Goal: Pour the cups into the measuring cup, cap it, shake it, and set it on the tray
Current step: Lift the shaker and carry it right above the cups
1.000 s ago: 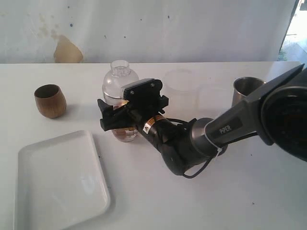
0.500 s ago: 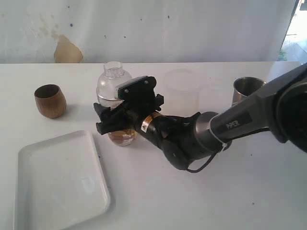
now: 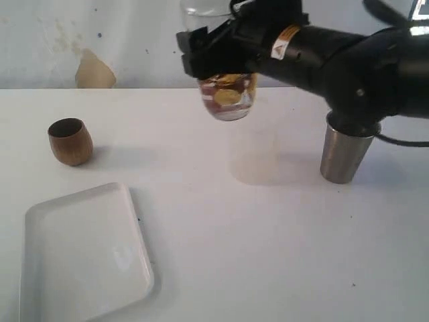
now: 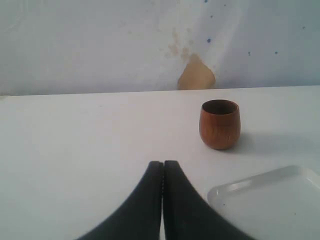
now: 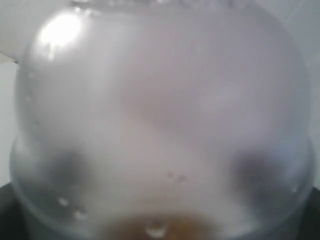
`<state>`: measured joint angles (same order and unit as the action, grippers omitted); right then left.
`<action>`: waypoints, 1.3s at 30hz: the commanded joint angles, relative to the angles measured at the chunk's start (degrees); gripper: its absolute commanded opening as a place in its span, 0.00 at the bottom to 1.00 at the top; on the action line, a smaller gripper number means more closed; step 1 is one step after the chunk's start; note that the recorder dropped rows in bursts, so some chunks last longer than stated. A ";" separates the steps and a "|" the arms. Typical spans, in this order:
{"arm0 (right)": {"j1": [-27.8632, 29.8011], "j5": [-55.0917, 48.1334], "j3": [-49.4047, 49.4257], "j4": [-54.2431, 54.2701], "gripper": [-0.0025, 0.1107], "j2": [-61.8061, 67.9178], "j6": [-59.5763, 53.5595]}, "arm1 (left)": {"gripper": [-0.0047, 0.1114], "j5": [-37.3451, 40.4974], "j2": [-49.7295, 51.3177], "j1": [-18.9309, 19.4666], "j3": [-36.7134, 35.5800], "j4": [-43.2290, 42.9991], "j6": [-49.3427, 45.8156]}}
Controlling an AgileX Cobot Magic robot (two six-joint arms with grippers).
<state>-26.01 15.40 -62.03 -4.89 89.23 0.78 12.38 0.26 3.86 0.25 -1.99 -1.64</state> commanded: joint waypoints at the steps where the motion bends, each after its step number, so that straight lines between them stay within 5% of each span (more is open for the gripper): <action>1: 4.92 -3.33 0.19 -1.36 0.02 -6.08 -1.69 | 0.05 -0.31 -0.26 0.09 -0.25 -0.10 0.09; 16: 18.69 -12.19 0.74 -1.36 0.02 -7.63 -16.98 | 0.05 -0.31 -0.26 0.09 -0.25 -0.10 0.09; 39: 19.96 -2.12 0.74 -1.36 0.02 0.34 -41.47 | 0.05 -0.31 -0.26 0.09 -0.25 -0.10 0.09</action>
<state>-6.36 6.99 -60.89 -5.82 90.44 -35.74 12.38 0.26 3.86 0.25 -1.99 -1.64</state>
